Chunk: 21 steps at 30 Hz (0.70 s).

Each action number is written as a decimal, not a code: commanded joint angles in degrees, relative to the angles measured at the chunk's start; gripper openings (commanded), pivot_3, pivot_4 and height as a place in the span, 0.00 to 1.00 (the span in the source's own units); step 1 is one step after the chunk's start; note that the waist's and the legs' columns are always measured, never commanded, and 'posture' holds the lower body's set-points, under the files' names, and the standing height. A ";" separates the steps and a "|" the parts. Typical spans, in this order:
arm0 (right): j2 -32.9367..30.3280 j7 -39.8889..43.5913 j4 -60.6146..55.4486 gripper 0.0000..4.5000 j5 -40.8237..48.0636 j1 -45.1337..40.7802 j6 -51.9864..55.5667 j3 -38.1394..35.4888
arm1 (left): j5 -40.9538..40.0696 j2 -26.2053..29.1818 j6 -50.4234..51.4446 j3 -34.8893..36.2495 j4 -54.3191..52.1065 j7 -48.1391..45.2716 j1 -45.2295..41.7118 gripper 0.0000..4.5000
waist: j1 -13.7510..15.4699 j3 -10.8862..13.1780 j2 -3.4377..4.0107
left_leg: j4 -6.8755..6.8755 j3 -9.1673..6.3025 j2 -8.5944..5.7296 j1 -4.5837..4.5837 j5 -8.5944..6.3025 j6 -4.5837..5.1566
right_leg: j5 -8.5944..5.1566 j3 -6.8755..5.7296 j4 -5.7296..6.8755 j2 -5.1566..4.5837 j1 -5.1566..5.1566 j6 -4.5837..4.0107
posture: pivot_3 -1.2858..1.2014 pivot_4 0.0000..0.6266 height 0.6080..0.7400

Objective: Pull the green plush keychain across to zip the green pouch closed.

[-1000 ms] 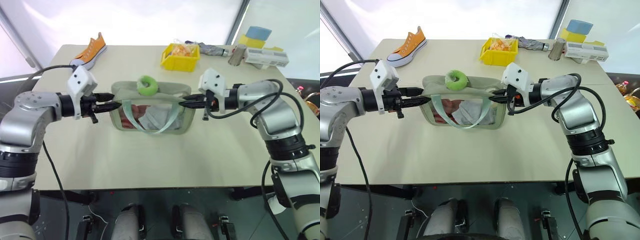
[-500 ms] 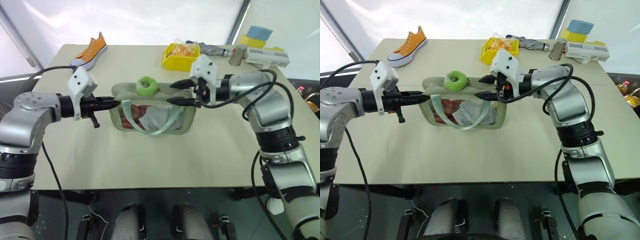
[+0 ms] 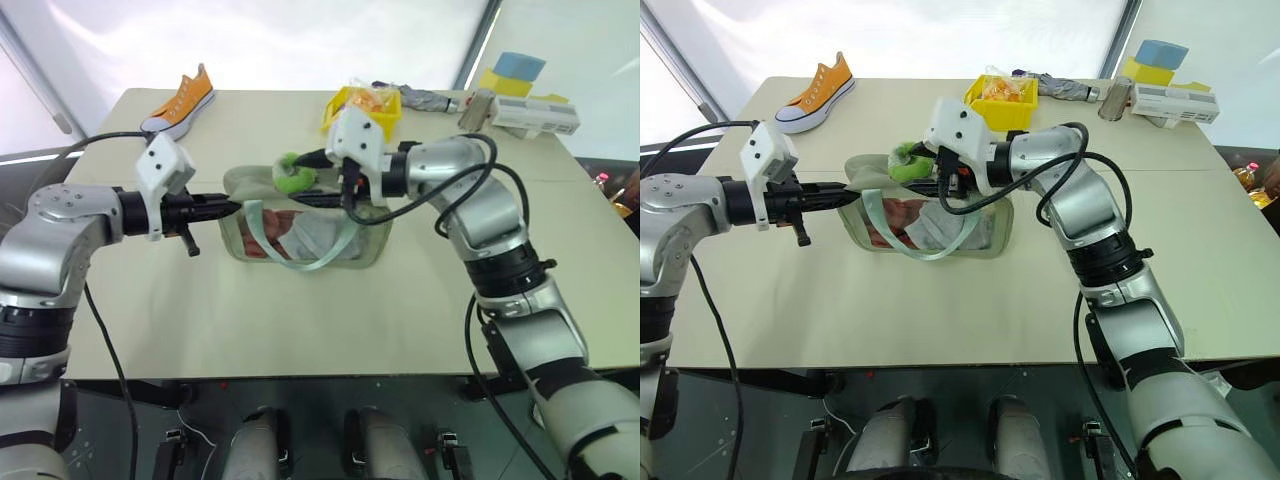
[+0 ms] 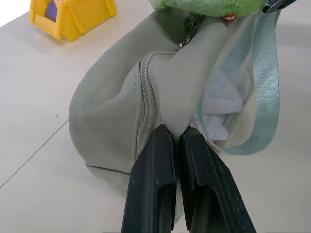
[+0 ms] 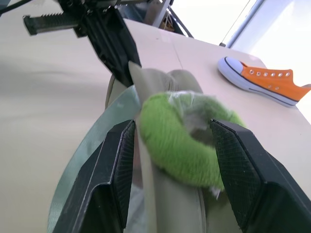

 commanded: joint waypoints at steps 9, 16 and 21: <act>-0.35 1.13 2.67 0.16 -1.04 -2.26 -3.39 -1.24 | -0.15 0.09 -0.63 0.60 -0.95 0.61 -0.84 0.00 | -0.04 0.00 0.00 | 0.00 0.00 0.00 -0.01 0.00 0.00 | 0.00 0.00 0.00 0.00 -0.01 0.00 | 0.52 0.24 1.00; -5.17 1.72 -0.04 0.01 0.31 -3.98 0.72 -5.21 | -0.18 -0.17 -0.88 0.88 -1.10 1.01 -0.58 0.00 | 0.14 0.01 0.01 | 0.00 0.00 0.01 -0.01 0.00 0.00 | 0.00 0.00 0.00 -0.01 -0.01 0.00 | 0.52 0.24 1.00; -15.63 1.77 -4.52 0.01 -0.29 -2.34 5.37 -9.11 | -0.36 0.42 -0.84 1.55 -1.50 0.85 0.61 0.00 | 0.28 0.01 0.01 | 0.00 -0.04 0.01 -0.05 0.00 0.01 | 0.00 0.00 -0.02 -0.04 -0.01 0.00 | 0.52 0.24 1.00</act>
